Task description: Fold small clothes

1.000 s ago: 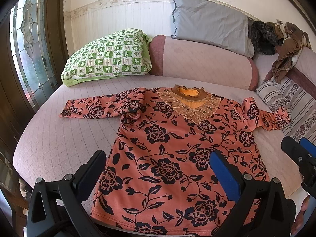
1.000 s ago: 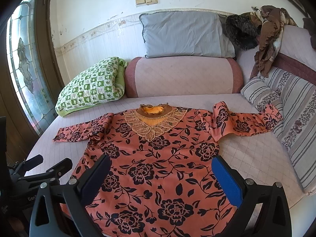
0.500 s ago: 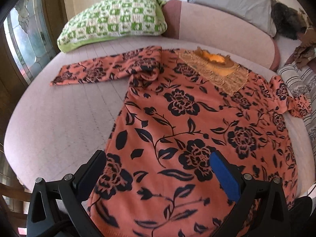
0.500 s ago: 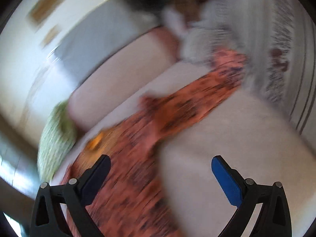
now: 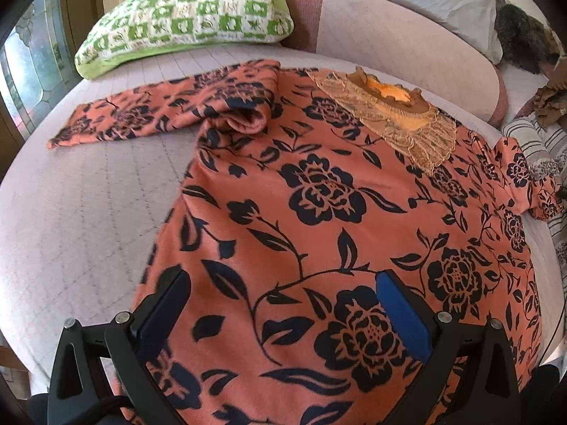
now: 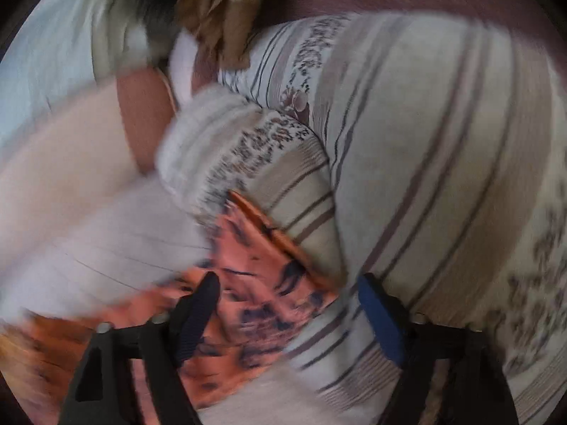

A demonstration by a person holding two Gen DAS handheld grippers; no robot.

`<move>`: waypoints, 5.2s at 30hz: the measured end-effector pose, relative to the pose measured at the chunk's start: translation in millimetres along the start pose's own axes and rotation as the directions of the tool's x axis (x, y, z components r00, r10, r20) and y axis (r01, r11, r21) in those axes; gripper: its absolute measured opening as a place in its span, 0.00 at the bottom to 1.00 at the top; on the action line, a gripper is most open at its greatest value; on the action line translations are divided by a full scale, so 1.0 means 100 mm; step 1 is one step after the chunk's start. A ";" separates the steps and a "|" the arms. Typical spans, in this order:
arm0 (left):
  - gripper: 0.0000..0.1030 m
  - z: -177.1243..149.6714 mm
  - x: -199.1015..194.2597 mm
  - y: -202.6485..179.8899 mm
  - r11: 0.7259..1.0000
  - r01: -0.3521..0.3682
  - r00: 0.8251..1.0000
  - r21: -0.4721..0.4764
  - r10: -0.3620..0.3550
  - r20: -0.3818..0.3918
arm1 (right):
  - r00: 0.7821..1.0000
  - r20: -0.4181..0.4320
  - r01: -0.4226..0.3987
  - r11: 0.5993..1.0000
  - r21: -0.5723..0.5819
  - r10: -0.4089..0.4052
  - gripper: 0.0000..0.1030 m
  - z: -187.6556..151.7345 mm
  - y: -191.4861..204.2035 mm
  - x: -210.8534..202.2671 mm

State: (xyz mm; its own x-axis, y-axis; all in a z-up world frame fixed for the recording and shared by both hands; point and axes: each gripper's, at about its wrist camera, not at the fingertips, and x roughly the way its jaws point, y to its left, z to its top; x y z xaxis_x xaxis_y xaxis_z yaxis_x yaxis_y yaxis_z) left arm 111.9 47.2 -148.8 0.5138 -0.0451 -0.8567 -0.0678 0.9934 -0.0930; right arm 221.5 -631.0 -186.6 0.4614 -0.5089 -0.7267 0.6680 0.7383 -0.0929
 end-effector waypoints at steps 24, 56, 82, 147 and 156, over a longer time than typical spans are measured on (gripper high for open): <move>1.00 -0.07 -0.45 0.70 0.988 0.092 0.983 -0.123 -0.070 0.172 | 0.543 -0.019 -0.815 0.521 -0.252 0.840 0.27 -0.80 3.69 -3.35; 0.63 1.53 1.11 -0.20 0.912 0.273 0.941 -0.307 -0.319 -0.110 | 0.382 -0.160 -0.910 0.401 0.107 0.910 0.78 -1.86 1.94 -1.77; 0.25 1.35 0.94 -0.12 0.991 0.125 0.992 -0.042 -0.125 -0.001 | 0.743 -0.254 -0.659 0.744 -0.111 0.619 0.67 -1.05 2.18 -1.24; 0.04 2.07 -0.96 0.56 0.971 0.147 0.862 -0.187 -0.033 0.506 | 0.630 -0.029 -0.776 0.630 -0.029 0.776 0.74 -1.81 1.31 -1.88; 0.74 1.51 -0.25 -2.18 0.855 0.364 0.873 0.370 -0.452 0.184 | 0.600 0.026 -0.796 0.594 0.113 0.800 0.74 -1.71 1.03 -1.79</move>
State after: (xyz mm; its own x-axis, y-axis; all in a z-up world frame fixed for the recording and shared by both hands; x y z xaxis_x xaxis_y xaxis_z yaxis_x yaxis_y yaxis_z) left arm 242.7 -152.1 -30.8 0.6368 -0.4687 -0.6123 0.4457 0.8717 -0.2037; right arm 107.8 -388.1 -182.3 0.8260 0.2737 -0.4928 0.0954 0.7937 0.6008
